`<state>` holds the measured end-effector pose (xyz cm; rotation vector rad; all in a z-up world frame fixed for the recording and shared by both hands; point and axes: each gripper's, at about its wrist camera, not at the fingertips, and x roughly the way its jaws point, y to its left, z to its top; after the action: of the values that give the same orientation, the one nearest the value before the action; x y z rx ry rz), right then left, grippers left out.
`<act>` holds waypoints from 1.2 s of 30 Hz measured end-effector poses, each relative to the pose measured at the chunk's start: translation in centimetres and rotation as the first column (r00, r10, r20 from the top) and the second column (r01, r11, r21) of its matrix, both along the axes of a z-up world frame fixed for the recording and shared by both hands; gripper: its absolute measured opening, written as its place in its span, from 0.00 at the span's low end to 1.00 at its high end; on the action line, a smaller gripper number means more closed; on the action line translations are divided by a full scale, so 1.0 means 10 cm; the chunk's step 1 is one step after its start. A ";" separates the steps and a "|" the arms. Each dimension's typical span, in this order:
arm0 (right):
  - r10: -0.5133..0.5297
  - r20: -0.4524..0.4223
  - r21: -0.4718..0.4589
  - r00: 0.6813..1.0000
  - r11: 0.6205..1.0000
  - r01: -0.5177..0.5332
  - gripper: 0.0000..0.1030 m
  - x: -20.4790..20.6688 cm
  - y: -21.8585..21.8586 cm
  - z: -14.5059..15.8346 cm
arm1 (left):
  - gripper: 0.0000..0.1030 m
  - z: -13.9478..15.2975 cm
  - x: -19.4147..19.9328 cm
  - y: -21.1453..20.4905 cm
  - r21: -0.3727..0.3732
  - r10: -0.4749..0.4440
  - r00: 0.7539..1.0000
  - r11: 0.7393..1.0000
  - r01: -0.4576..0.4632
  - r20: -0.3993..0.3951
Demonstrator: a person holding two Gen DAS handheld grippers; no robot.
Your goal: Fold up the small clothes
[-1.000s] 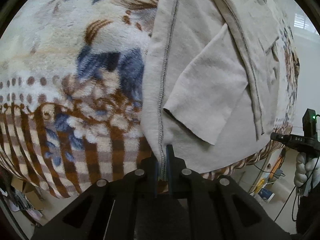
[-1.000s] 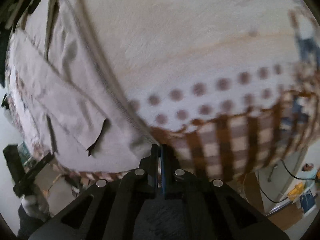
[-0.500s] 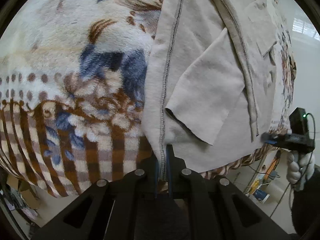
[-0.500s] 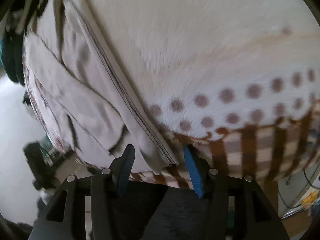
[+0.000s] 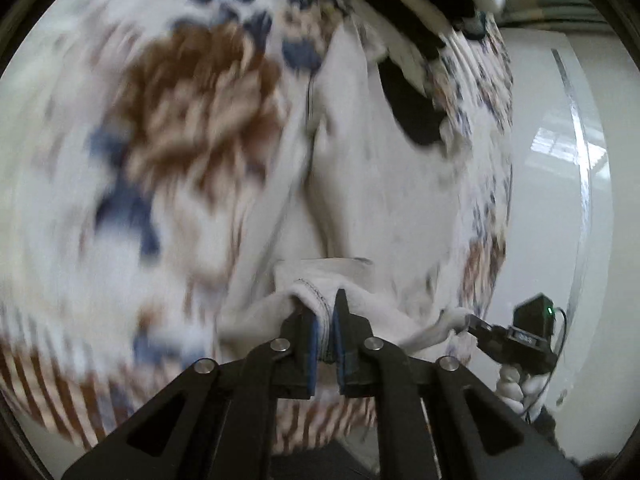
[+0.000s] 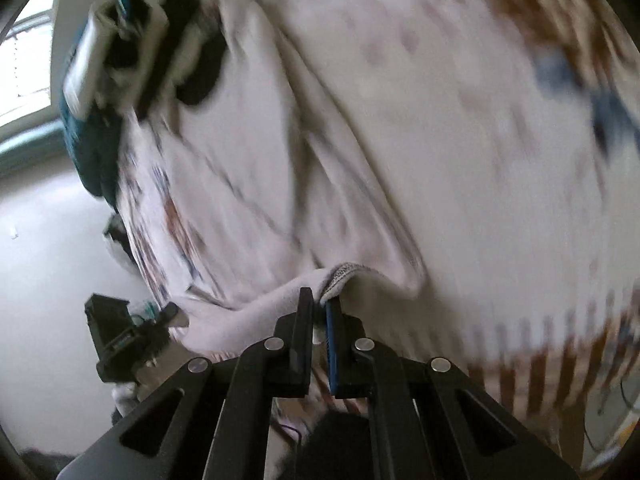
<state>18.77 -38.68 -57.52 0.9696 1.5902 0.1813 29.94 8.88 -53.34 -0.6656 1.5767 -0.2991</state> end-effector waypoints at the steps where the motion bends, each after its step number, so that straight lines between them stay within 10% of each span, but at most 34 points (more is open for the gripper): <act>1: -0.032 0.016 -0.003 0.999 0.999 0.032 0.06 0.16 -0.04 0.00 | 0.07 -0.06 0.18 0.02 -0.006 0.032 0.999 0.999 -0.032 0.006; 4: -0.139 0.038 -0.010 0.990 0.990 0.139 0.19 0.50 -0.19 -0.05 | 0.21 -0.15 0.36 0.16 -0.030 0.109 0.994 0.994 -0.109 0.008; 7: -0.166 0.067 -0.020 0.984 0.986 0.168 0.51 0.55 -0.26 -0.03 | 0.58 -0.11 0.31 0.32 -0.038 0.172 0.984 0.985 -0.171 0.041; 18: 0.073 0.093 -0.263 0.993 0.964 -0.046 0.53 0.68 0.06 -0.32 | 0.52 -0.37 0.44 -0.15 0.167 -0.019 0.994 0.986 0.001 0.104; 20: 0.090 0.094 -0.285 0.991 0.957 -0.060 0.49 0.80 0.12 -0.41 | 0.03 -0.44 0.51 -0.23 0.194 -0.039 0.993 0.981 0.017 0.110; 22: 0.102 0.115 -0.341 0.988 0.938 -0.057 0.08 0.88 0.16 -0.39 | 0.03 -0.49 0.54 -0.19 0.199 -0.024 0.994 0.980 0.003 0.103; 29: 0.128 0.049 -0.434 0.991 0.896 -0.095 0.03 0.99 0.16 -0.49 | 0.06 -0.59 0.63 -0.19 0.209 -0.049 0.998 0.977 0.039 0.047; 32: 0.130 0.027 -0.410 0.991 0.905 -0.108 0.12 1.09 0.16 -0.43 | 0.17 -0.34 0.72 -0.19 0.214 -0.063 0.996 0.976 0.046 0.070; 36: 0.128 0.087 -0.421 0.988 0.904 -0.080 0.51 1.35 0.17 -0.09 | 0.49 0.04 1.14 -0.32 0.239 -0.104 0.976 0.969 0.056 0.192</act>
<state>32.26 -36.97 -58.44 0.5321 1.4959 -0.0323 41.34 5.71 -52.91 -0.3766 1.4171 -0.2302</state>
